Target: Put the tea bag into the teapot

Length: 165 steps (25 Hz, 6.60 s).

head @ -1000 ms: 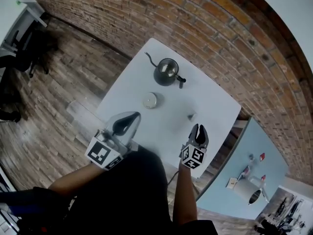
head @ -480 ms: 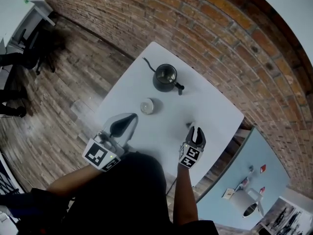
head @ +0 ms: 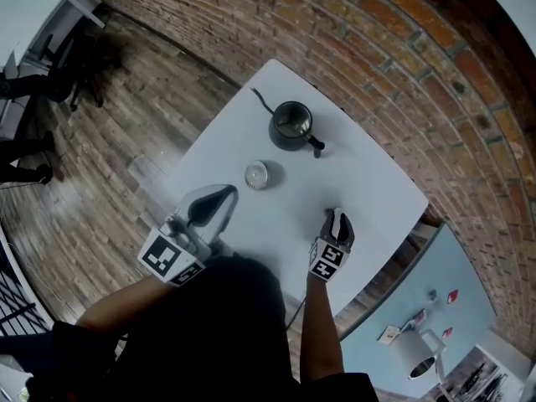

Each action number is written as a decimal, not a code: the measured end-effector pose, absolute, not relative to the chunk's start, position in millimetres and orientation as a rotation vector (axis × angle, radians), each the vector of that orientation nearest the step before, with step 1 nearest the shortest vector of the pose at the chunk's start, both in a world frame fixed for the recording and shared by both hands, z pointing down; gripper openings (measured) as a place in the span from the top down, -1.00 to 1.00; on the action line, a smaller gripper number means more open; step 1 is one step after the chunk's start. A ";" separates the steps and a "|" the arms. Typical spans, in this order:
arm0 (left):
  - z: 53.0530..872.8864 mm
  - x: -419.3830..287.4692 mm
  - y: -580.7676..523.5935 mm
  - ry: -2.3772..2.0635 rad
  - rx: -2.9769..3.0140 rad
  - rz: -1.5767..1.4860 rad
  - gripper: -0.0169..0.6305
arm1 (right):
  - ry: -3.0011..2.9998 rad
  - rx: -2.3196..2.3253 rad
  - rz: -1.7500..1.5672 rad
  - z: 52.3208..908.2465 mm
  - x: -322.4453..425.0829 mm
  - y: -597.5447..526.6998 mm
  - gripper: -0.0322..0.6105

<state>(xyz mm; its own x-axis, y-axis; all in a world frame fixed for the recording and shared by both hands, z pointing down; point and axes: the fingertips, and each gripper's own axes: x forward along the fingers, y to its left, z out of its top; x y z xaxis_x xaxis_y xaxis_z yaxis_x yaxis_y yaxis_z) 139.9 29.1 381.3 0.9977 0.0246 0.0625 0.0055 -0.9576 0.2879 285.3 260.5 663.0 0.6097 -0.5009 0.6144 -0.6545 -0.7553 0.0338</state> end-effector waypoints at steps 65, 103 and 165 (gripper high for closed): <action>409.1 89.1 19.4 -0.213 2.780 0.142 0.95 | -1.060 2.442 0.701 635.3 309.5 233.2 0.89; 401.0 43.3 -16.5 -0.363 2.720 0.028 0.95 | -1.138 2.456 0.557 584.5 341.2 148.6 0.89; 383.0 92.8 -47.6 -0.395 2.772 -0.067 0.95 | -1.385 2.420 0.469 515.8 370.8 12.6 0.89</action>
<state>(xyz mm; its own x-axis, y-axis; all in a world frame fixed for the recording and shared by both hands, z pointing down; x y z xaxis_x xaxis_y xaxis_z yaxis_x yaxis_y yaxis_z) 92.8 -47.6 383.0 0.9602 -0.2795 0.0009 -0.2634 -0.9039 0.3371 370.8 12.6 515.8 0.4779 -0.7668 0.4285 -0.8694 -0.4827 0.1057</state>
